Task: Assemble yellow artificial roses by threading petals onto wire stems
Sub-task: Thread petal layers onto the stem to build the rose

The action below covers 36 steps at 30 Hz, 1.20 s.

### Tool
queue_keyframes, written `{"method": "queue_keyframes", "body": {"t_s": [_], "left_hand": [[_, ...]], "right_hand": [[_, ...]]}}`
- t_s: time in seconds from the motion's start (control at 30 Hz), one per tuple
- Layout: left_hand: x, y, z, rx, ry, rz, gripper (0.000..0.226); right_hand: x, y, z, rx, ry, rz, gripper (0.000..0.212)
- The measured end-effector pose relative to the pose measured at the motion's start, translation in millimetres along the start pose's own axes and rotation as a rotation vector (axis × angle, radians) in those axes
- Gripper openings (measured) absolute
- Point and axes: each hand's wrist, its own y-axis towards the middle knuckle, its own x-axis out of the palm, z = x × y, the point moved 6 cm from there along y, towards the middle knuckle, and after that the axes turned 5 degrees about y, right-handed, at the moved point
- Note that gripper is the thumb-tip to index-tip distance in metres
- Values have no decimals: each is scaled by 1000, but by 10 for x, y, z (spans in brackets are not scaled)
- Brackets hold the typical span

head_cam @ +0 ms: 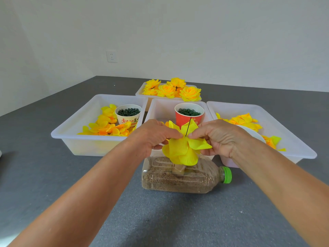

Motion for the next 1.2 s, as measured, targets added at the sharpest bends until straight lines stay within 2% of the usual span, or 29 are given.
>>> {"method": "queue_keyframes", "body": {"t_s": [0.27,0.4,0.47,0.57,0.77,0.93,1.03,1.2], "left_hand": [[15,-2,-12,4,8,-14,25],[16,6,-23,8,38,6,44],[17,8,-26,11,50,9,44],[17,8,-24,16,59,22,41],[13,20,-48,5,69,17,41],[38,9,-65,-11,54,-36,25],[50,7,-52,2,63,-61,14],[63,2,-9,32,98,-59,20]], "right_hand": [[38,17,57,39,61,-9,12],[33,-18,31,-24,15,43,24],[27,-38,23,-46,-3,68,35],[28,-58,13,-53,-14,81,40],[33,-77,12,-45,-26,86,38],[32,-59,24,-29,-24,78,39],[30,-42,32,-22,-31,67,32],[45,-17,50,12,-41,33,19]]}}
